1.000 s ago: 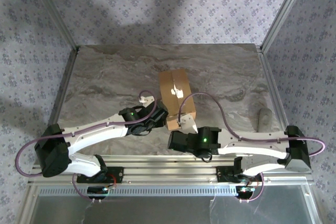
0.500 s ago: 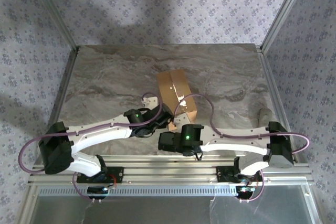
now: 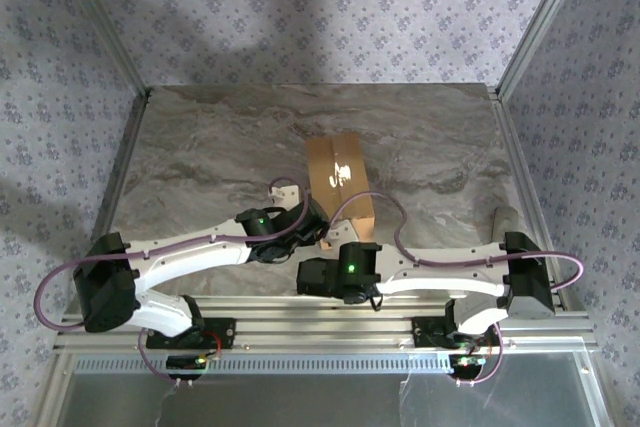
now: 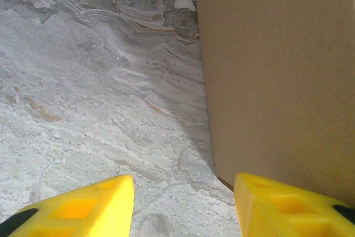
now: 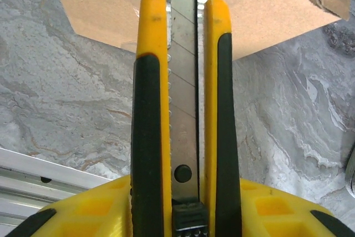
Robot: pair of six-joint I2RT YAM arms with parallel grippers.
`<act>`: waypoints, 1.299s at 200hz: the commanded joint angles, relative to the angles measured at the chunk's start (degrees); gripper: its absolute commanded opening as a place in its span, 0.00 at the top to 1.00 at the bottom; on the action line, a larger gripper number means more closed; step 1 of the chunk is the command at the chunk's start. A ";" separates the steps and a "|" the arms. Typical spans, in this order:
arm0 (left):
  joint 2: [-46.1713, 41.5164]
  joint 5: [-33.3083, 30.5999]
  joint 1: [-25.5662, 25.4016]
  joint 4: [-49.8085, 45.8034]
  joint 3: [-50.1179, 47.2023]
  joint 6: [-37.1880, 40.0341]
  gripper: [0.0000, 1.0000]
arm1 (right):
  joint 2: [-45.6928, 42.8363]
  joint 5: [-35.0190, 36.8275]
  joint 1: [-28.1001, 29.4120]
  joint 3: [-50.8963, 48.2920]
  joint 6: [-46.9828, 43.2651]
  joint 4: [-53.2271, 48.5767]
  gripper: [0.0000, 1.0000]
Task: Unpack the express box
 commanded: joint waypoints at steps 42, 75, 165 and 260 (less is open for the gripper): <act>1.42 7.27 -5.19 12.86 5.35 2.15 0.49 | -1.20 -1.93 4.47 -1.30 -14.83 24.74 1.00; -1.11 4.63 -5.16 9.02 4.09 2.17 0.49 | -6.66 -0.19 2.66 -6.97 -11.83 21.50 1.00; -9.57 2.71 -5.13 2.91 -1.14 0.67 0.41 | -14.40 2.25 -1.49 -11.09 -17.13 19.57 1.00; -17.46 -0.16 -5.07 -5.31 -3.97 0.41 0.30 | -10.47 2.35 -3.36 -11.35 -18.62 18.14 1.00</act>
